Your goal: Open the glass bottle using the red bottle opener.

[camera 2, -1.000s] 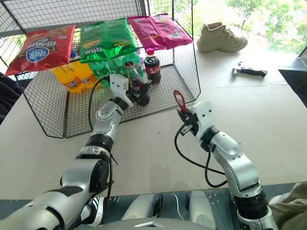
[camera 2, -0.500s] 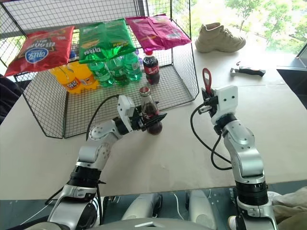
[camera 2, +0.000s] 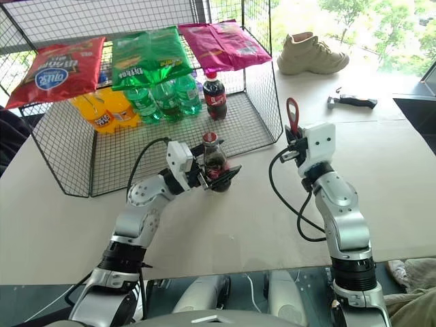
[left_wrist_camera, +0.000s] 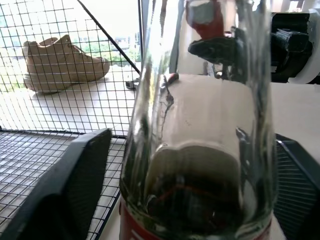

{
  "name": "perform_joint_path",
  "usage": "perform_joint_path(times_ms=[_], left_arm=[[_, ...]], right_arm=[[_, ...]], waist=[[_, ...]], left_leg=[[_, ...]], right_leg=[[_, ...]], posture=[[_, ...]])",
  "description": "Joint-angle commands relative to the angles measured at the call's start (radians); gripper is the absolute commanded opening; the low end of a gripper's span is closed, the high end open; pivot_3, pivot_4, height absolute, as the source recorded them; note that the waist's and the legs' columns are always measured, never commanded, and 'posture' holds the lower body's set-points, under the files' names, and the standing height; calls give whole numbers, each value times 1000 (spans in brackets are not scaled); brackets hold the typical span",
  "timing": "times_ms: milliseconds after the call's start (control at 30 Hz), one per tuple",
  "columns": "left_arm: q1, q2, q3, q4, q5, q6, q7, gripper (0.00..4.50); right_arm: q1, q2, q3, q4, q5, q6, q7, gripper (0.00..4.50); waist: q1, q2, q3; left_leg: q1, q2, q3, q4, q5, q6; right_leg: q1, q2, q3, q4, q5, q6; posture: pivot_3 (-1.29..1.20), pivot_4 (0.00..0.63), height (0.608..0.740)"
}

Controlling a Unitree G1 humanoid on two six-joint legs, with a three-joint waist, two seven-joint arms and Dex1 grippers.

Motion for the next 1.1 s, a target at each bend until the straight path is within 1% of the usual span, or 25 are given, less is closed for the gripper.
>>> perform_joint_path(times_ms=[33,233,467,900,1100], left_arm=[[3,-5,4,-60,-13,-19,8,4473],[-20,-20,9,-85,-40,6,24,4473],[-53,-26,8,-70,-43,2,27,4473],[-21,25,27,-142,-77,71,22,4473],[-12,25,22,-158,-91,100,23,4473]], right_arm=[[-21,3,-6,-15,4,-26,5,0],[-25,4,-3,-4,-1,-29,7,0],[-27,6,-2,3,-6,-32,7,0],[-27,15,2,11,-11,-34,9,0],[-24,21,4,14,-15,-36,12,0]], waist=[[0,0,0],[0,0,0],[0,0,0],[0,0,0],[0,0,0]], left_leg=[[0,0,0,0,0,0],[0,0,0,0,0,0],[0,0,0,0,0,0],[0,0,0,0,0,0],[0,0,0,0,0,0]], right_leg=[[0,0,0,0,0,0],[0,0,0,0,0,0],[0,0,0,0,0,0],[0,0,0,0,0,0],[0,0,0,0,0,0]], posture=[[0,150,740],[0,150,740],[0,150,740],[0,150,740],[0,150,740]])
